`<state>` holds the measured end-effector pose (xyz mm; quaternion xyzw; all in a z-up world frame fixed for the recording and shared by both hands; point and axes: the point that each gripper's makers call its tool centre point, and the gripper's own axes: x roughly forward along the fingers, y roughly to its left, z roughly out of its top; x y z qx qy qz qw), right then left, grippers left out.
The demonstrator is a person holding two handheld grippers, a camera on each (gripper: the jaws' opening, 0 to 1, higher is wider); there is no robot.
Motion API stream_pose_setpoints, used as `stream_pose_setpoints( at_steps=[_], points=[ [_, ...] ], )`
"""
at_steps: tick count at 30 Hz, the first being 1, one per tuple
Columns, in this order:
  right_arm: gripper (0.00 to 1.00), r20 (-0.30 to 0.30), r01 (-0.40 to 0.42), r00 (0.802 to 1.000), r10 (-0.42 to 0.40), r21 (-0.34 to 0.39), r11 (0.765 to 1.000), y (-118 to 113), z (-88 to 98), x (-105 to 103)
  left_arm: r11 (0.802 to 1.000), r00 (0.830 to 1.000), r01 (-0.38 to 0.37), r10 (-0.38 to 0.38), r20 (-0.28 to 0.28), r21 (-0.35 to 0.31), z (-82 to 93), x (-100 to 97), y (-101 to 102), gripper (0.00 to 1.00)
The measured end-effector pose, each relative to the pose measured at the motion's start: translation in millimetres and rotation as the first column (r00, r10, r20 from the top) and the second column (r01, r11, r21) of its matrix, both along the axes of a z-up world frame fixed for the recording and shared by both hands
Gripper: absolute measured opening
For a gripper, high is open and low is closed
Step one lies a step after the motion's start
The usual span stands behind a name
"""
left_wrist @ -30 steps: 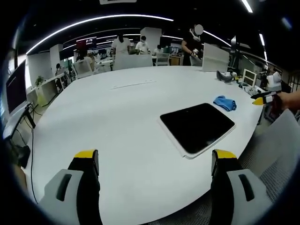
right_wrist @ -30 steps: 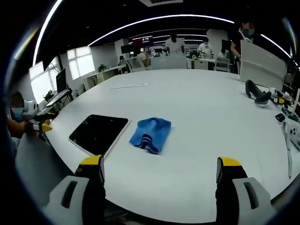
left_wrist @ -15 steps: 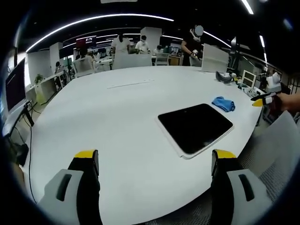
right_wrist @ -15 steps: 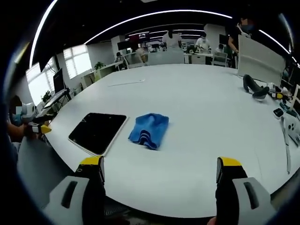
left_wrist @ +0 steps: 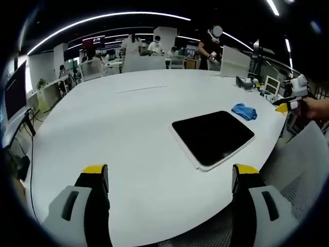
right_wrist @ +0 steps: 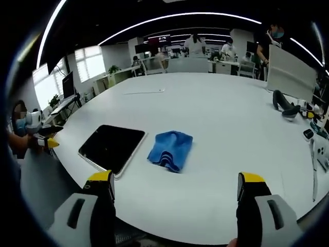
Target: Wipe the mirror surface with the cleaning cloth until all visible marks leave the cleaned area.
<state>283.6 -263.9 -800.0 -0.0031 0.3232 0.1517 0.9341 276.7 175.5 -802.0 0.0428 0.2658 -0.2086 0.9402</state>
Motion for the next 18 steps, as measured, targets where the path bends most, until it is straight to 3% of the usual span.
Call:
stream_pose_setpoints(
  at_steps=[2,4,8,10,18],
  points=[
    [0.99,-0.020,0.021,1.000,-0.020,0.038,0.999,1.6,-2.5,1.4,1.000,1.000,0.023,-0.023,-0.002,-0.006,-0.1,-1.7,-4.7,0.99],
    [0.99,-0.018,0.025,1.000,-0.025,0.027,0.999,2.4,-3.2,2.7,0.999,0.999,0.040,-0.040,-0.017,0.018,-3.5,-3.4,-6.7,0.99],
    [0.98,-0.030,0.019,0.999,-0.019,0.014,1.000,10.4,-2.2,3.6,1.000,0.999,0.025,-0.025,-0.021,-0.018,-1.2,-3.4,-7.4,0.99],
    [0.98,-0.028,0.015,0.999,-0.015,0.009,1.000,13.9,2.4,4.8,0.999,0.999,0.034,-0.034,-0.013,0.005,-1.8,-3.1,-6.9,0.99],
    [0.92,-0.017,0.009,1.000,-0.009,-0.003,1.000,28.8,13.2,21.6,1.000,0.999,0.027,-0.027,-0.022,-0.014,-1.8,-3.7,-5.8,0.99]
  ],
)
